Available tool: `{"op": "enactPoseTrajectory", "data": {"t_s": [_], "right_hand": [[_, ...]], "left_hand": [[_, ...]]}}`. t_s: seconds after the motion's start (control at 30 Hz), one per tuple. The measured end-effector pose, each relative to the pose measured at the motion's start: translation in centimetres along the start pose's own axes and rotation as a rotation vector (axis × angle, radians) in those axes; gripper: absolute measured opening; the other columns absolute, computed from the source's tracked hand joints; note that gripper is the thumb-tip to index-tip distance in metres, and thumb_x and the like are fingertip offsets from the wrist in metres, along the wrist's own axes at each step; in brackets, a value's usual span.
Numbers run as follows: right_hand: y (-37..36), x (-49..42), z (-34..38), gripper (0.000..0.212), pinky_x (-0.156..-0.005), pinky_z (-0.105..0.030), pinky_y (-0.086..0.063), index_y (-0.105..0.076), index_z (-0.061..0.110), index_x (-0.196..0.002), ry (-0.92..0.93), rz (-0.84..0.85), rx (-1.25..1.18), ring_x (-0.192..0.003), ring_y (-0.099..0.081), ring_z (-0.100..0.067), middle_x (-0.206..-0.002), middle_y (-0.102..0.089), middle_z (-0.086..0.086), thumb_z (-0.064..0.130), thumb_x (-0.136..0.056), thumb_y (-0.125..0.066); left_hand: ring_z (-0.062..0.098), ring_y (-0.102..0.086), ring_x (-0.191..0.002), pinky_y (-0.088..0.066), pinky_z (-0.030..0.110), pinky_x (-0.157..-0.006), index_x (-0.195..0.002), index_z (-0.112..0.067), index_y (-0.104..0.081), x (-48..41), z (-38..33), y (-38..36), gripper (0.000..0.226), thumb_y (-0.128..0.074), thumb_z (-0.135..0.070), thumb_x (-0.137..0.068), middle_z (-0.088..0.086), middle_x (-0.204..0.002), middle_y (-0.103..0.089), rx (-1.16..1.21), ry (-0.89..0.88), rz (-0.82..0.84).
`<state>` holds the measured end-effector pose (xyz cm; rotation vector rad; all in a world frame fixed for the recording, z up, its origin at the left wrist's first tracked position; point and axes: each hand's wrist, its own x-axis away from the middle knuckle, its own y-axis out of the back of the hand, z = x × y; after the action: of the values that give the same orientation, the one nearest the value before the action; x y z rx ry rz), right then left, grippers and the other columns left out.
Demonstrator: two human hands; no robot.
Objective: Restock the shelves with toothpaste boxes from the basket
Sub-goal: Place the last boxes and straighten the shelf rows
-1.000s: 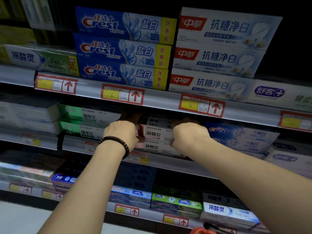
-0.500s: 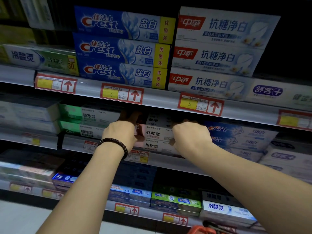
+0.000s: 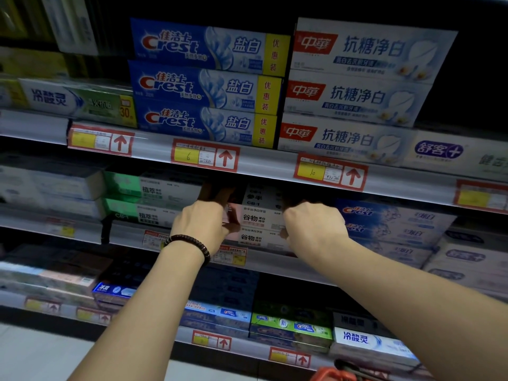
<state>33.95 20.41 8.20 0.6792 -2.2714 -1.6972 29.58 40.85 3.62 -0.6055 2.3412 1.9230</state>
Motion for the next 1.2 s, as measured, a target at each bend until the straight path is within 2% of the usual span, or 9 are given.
{"op": "enactPoseTrajectory", "data": {"t_s": [0.1,0.2,0.3,0.53,0.67,0.8,0.9,1.03,1.2], "right_hand": [[0.0,0.4,0.3,0.007,-0.06,-0.04,-0.051,-0.069,0.014,-0.102,0.007,-0.031,-0.039,-0.077,-0.066,-0.035,-0.088,-0.063,-0.004,0.018,-0.097,-0.071],[0.1,1.0,1.1,0.016,-0.059,-0.038,-0.049,-0.055,0.016,-0.099,0.038,-0.087,-0.07,-0.073,-0.059,-0.031,-0.084,-0.053,-0.002,0.029,-0.101,-0.064],[0.2,1.4,2.9,0.02,-0.055,-0.037,-0.044,-0.048,0.017,-0.106,0.076,-0.18,-0.087,-0.069,-0.05,-0.03,-0.088,-0.042,-0.002,0.034,-0.103,-0.058],[0.6,0.7,7.7,0.042,-0.075,-0.042,-0.039,-0.058,0.017,-0.125,0.172,-0.332,-0.068,-0.101,-0.06,-0.032,-0.113,-0.061,-0.007,0.045,-0.095,-0.067],[2.1,-0.4,10.4,0.036,-0.094,-0.047,-0.041,-0.053,0.018,-0.127,0.187,-0.255,-0.18,-0.116,-0.056,-0.034,-0.122,-0.062,-0.006,0.045,-0.103,-0.056],[3.1,-2.1,12.5,0.031,-0.079,-0.042,-0.041,-0.043,0.021,-0.102,0.18,-0.18,-0.293,-0.105,-0.063,-0.032,-0.112,-0.064,-0.005,0.048,-0.105,-0.057],[3.5,-4.0,13.8,0.025,-0.075,-0.037,-0.045,-0.055,0.017,-0.111,0.205,-0.086,-0.358,-0.107,-0.066,-0.032,-0.118,-0.066,-0.006,0.042,-0.107,-0.057],[3.7,-6.4,15.0,0.054,-0.112,-0.051,-0.04,-0.049,0.007,-0.148,0.183,0.061,-0.306,-0.139,-0.048,-0.038,-0.149,-0.055,-0.013,0.043,-0.108,-0.055],[3.0,-9.2,16.0,0.109,-0.129,-0.059,0.001,-0.007,0.007,-0.168,0.079,0.036,-0.037,-0.161,-0.002,-0.043,-0.176,-0.006,-0.012,0.074,-0.096,-0.054]], "left_hand": [[0.04,-0.07,-0.098,-0.062,0.047,-0.077,-0.153,-0.04,-0.034,0.4,-0.3,0.5,0.079,-0.075,-0.056,-0.087,0.01,-0.154,-0.045,-0.038,0.013,-0.01],[0.038,-0.069,-0.096,-0.059,0.043,-0.075,-0.139,-0.022,-0.055,0.9,-0.4,1.4,0.069,-0.075,-0.061,-0.085,0.012,-0.123,-0.061,-0.058,0.07,0.002],[0.036,-0.066,-0.097,-0.055,0.042,-0.074,-0.12,-0.018,-0.053,1.8,0.2,2.0,0.062,-0.074,-0.064,-0.084,0.006,-0.103,-0.048,-0.037,0.084,-0.003],[0.036,-0.065,-0.089,-0.056,0.044,-0.069,-0.136,-0.024,-0.039,3.3,4.7,2.5,0.07,-0.076,-0.057,-0.086,0.006,-0.125,-0.038,0.013,0.065,-0.076],[0.036,-0.063,-0.092,-0.054,0.044,-0.07,-0.124,-0.024,-0.04,3.5,8.1,4.0,0.065,-0.08,-0.055,-0.083,0.0,-0.116,-0.034,0.001,0.112,-0.108],[0.039,-0.062,-0.106,-0.056,0.048,-0.085,-0.124,-0.019,-0.046,2.0,10.9,6.4,0.064,-0.08,-0.054,-0.083,0.005,-0.119,-0.043,-0.138,0.117,-0.044],[0.041,-0.063,-0.11,-0.057,0.049,-0.09,-0.141,-0.018,-0.047,-0.3,13.0,8.1,0.077,-0.083,-0.052,-0.081,0.011,-0.128,-0.055,-0.237,0.109,0.056],[0.033,-0.067,-0.103,-0.06,0.041,-0.083,-0.152,-0.019,-0.04,-3.0,14.9,8.9,0.1,-0.083,-0.065,-0.074,0.009,-0.121,-0.067,-0.437,0.077,0.237],[0.033,-0.062,-0.122,-0.057,0.042,-0.093,-0.154,-0.016,-0.034,-5.1,15.6,8.2,0.105,-0.085,-0.063,-0.075,0.009,-0.14,-0.061,-0.383,0.099,0.368]]}}
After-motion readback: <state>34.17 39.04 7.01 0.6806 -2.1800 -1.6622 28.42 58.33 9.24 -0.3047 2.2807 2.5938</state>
